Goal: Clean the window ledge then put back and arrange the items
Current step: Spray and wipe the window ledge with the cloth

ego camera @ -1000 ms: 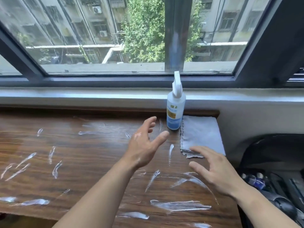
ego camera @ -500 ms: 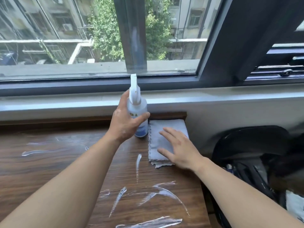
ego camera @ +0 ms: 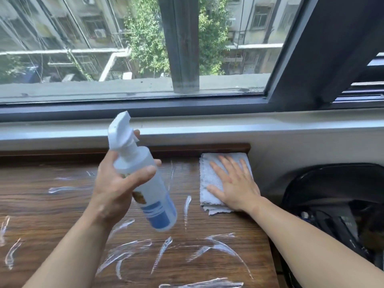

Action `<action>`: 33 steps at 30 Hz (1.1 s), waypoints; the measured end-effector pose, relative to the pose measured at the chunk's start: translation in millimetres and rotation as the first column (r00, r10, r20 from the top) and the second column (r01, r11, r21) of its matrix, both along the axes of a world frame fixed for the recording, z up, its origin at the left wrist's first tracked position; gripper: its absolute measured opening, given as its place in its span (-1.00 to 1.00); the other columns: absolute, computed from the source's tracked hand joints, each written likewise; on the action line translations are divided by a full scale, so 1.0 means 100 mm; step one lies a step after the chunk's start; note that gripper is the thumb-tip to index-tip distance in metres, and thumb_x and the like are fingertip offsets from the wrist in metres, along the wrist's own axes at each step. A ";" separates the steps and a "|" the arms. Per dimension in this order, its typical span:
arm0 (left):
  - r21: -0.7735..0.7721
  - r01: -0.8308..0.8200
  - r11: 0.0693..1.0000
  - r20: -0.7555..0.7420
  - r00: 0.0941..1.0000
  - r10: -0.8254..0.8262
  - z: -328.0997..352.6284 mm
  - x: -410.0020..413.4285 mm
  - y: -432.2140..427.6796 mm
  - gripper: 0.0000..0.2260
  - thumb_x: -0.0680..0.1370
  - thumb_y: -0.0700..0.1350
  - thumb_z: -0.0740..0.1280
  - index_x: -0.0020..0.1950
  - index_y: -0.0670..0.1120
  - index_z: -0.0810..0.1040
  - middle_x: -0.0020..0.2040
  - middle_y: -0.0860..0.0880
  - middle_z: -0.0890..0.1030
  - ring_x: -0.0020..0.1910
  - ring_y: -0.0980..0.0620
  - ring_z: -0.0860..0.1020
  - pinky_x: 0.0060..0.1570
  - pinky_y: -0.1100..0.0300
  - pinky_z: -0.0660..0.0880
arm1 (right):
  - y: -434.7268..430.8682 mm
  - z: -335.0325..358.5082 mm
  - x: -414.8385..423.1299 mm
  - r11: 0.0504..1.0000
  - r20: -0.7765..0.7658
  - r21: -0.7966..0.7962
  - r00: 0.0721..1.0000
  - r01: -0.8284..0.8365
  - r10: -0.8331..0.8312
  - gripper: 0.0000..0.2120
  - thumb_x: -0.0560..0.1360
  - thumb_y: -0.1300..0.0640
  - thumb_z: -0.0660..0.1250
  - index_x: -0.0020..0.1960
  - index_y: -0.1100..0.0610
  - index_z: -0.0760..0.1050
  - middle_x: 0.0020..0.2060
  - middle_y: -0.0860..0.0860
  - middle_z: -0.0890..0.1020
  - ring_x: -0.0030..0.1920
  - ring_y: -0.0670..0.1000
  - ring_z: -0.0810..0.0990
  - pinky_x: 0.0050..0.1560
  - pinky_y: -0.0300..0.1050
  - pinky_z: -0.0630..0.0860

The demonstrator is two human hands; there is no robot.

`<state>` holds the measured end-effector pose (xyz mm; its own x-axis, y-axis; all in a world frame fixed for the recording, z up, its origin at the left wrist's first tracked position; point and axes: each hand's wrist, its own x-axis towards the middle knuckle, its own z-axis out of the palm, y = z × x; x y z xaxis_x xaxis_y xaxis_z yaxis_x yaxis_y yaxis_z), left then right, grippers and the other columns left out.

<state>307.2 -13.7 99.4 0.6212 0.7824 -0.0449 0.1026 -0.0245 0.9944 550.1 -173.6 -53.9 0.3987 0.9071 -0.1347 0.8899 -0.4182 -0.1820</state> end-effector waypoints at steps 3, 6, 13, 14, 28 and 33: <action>-0.081 0.076 0.994 -0.113 0.990 -0.084 0.09 -0.31 -0.11 -0.26 0.11 0.12 0.64 0.28 0.20 0.56 0.00 -0.23 0.68 -0.02 -0.26 0.71 0.09 -0.31 0.56 | 0.01 0.01 0.00 1.000 0.019 -0.026 1.000 0.002 -0.001 -0.19 0.46 -0.46 -0.21 0.63 -0.13 -0.07 0.62 -0.02 -0.02 0.61 0.04 -0.15 0.56 0.16 -0.29; -0.127 0.160 0.979 -0.283 0.940 -0.191 0.08 -0.52 -0.29 -0.33 0.09 0.23 0.62 0.20 0.26 0.62 -0.09 -0.14 0.72 -0.08 -0.22 0.70 0.04 -0.13 0.57 | 0.02 0.00 0.00 0.999 0.033 -0.033 0.999 0.014 -0.012 -0.19 0.46 -0.48 -0.20 0.62 -0.14 -0.09 0.62 -0.03 -0.03 0.61 0.02 -0.16 0.57 0.14 -0.28; -0.221 0.112 0.969 -0.418 0.887 -0.198 -0.09 -0.61 -0.59 -0.47 0.11 0.16 0.56 0.09 0.20 0.67 -0.12 -0.07 0.70 -0.23 0.09 0.60 -0.11 0.16 0.51 | 0.02 0.04 -0.06 0.999 0.019 -0.008 0.999 0.045 -0.045 -0.22 0.52 -0.44 -0.02 0.62 -0.12 -0.11 0.63 -0.01 -0.04 0.61 0.01 -0.15 0.57 0.09 -0.29; -0.223 0.113 0.968 -0.423 0.884 -0.201 -0.10 -0.62 -0.60 -0.48 0.12 0.15 0.56 0.07 0.17 0.67 -0.17 -0.05 0.69 -0.25 0.09 0.58 -0.12 0.14 0.50 | 0.03 0.04 -0.06 0.999 0.023 -0.013 0.999 0.046 -0.046 -0.21 0.52 -0.45 -0.03 0.62 -0.12 -0.11 0.63 -0.01 -0.04 0.61 0.01 -0.14 0.57 0.09 -0.28; -0.237 0.120 0.964 -0.378 0.903 -0.206 -0.04 -0.68 -0.64 -0.46 0.11 0.15 0.58 0.09 0.22 0.66 -0.13 -0.10 0.69 -0.24 0.08 0.60 -0.16 0.19 0.53 | 0.04 0.04 -0.09 0.998 0.046 -0.031 0.998 0.053 -0.052 -0.15 0.43 -0.49 -0.17 0.62 -0.12 -0.08 0.62 -0.01 0.01 0.61 0.02 -0.12 0.58 0.12 -0.25; -0.214 0.126 0.969 -0.405 0.891 -0.205 0.01 -0.68 -0.64 -0.50 0.09 0.17 0.55 -0.03 0.04 0.67 -0.18 -0.13 0.67 -0.27 0.09 0.55 -0.18 0.19 0.46 | 0.03 0.03 -0.10 0.998 0.054 -0.030 0.997 0.060 -0.059 -0.14 0.42 -0.49 -0.20 0.62 -0.12 -0.09 0.62 -0.01 0.01 0.61 0.01 -0.12 0.58 0.11 -0.25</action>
